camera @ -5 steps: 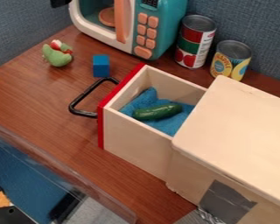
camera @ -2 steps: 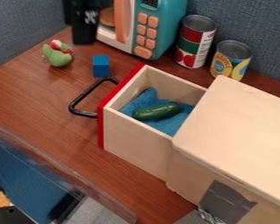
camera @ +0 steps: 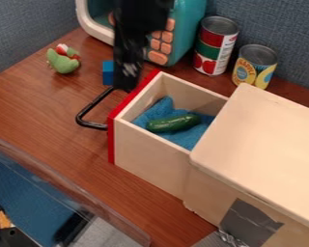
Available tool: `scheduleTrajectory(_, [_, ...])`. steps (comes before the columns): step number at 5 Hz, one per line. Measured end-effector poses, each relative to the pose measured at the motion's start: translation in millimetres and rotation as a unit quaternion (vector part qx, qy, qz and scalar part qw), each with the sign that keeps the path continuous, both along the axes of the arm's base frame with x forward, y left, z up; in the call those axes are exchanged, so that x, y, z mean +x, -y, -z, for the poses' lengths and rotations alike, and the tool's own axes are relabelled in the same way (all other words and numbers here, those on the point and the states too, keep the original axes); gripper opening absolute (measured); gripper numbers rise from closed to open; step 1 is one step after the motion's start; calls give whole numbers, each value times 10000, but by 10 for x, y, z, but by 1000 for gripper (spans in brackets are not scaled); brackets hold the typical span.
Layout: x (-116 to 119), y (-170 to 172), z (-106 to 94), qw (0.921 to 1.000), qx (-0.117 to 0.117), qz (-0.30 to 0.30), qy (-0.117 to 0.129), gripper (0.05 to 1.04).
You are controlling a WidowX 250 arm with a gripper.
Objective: Take the green object in the drawer and place it on the left side of the table
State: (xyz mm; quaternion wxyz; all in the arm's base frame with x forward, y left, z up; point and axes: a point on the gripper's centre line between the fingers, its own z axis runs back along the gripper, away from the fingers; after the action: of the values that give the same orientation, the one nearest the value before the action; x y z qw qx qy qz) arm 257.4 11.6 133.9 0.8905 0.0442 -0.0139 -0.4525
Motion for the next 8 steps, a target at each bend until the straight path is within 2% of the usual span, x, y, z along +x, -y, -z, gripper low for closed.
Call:
scheduleTrajectory(2, [18,197,164,9985,-55,364,397,1001])
scheduleTrajectory(3, [96,261,192,9971,-148,289,692,1001])
scheduleTrajectory(5, [257,374,319,9934,-419,-476,954,1001])
scheduleTrajectory(6, [347,353,361,9900,-380,-687,1170,1001])
scheduleTrajectory(8, [403,391,538,9899,-266,-742,1177,1001])
